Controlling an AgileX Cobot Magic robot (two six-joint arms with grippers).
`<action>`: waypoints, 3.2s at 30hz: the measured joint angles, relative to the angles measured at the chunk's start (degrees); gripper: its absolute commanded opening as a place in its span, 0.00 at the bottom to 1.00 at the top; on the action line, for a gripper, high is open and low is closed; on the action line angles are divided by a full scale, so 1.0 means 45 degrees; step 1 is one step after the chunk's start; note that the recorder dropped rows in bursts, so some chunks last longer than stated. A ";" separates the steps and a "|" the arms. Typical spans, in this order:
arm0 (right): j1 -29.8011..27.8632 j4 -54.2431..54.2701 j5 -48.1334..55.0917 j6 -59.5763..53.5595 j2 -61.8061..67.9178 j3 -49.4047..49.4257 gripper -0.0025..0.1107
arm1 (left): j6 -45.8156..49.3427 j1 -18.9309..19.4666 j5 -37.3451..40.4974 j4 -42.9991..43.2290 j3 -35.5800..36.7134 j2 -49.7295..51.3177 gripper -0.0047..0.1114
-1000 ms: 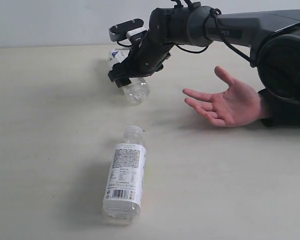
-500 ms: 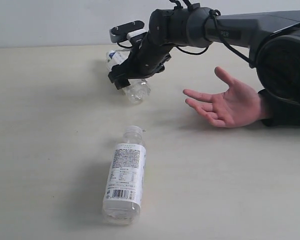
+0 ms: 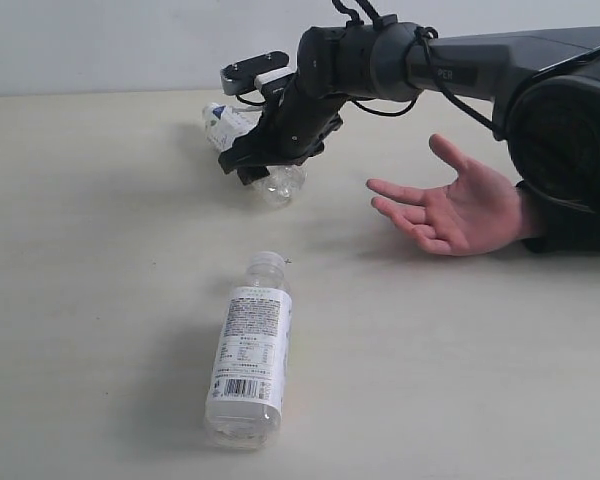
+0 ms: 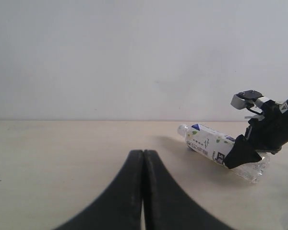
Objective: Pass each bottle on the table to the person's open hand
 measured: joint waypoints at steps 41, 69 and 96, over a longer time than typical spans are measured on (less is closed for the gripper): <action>-0.1955 -0.2669 0.3700 0.1465 -1.1919 0.9445 0.02 | 0.0000 0.0000 0.0000 0.0000 0.0000 0.0000 0.04; -0.1955 -0.5783 -0.3486 0.5852 -0.9105 1.3664 0.04 | 0.0000 0.0000 0.0000 0.0000 0.0000 0.0000 0.04; -0.1955 -0.5946 -0.4018 0.6073 -0.9763 1.3664 0.88 | 0.0000 0.0000 0.0000 0.0000 0.0000 0.0000 0.04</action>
